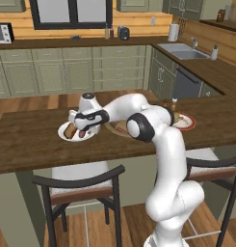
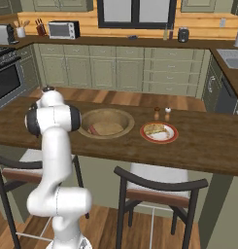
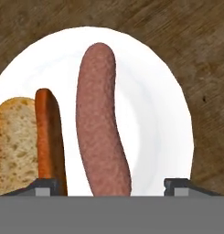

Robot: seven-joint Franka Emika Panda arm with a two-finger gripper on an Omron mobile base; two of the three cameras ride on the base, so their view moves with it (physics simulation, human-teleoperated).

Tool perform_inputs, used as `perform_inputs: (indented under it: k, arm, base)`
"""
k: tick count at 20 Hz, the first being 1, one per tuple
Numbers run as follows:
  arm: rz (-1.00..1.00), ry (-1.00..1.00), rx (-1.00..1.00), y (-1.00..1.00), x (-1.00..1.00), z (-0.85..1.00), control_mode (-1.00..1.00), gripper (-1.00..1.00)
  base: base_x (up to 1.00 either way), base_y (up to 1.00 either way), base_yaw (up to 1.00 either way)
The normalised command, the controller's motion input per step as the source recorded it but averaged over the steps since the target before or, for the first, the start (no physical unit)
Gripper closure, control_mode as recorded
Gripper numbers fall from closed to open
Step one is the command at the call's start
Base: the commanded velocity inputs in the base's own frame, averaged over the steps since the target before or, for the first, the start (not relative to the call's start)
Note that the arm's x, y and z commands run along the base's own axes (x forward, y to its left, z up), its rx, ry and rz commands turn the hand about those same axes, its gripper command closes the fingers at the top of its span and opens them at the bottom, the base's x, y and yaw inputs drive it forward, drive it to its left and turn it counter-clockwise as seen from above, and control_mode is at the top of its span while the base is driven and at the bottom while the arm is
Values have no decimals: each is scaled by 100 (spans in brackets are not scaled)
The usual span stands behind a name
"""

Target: Place one bun and one sausage from the bowl on each plate.

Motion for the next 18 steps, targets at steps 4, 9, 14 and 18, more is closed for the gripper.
perform_inputs:
  k: [4, 9, 14, 18]
  arm:
    - [0, -4, 9, -44, -39, 55, -100, -100]
    - [0, -8, 12, -72, -100, 100, -100, -100]
    - [0, 0, 2, -93, -32, 74, -100, -100]
    - [3, 2, -11, -100, 0, 6, -100, -100]
  base:
    - [0, 0, 0]
    - [0, 0, 0]
    - [0, 0, 0]
    - [0, 0, 0]
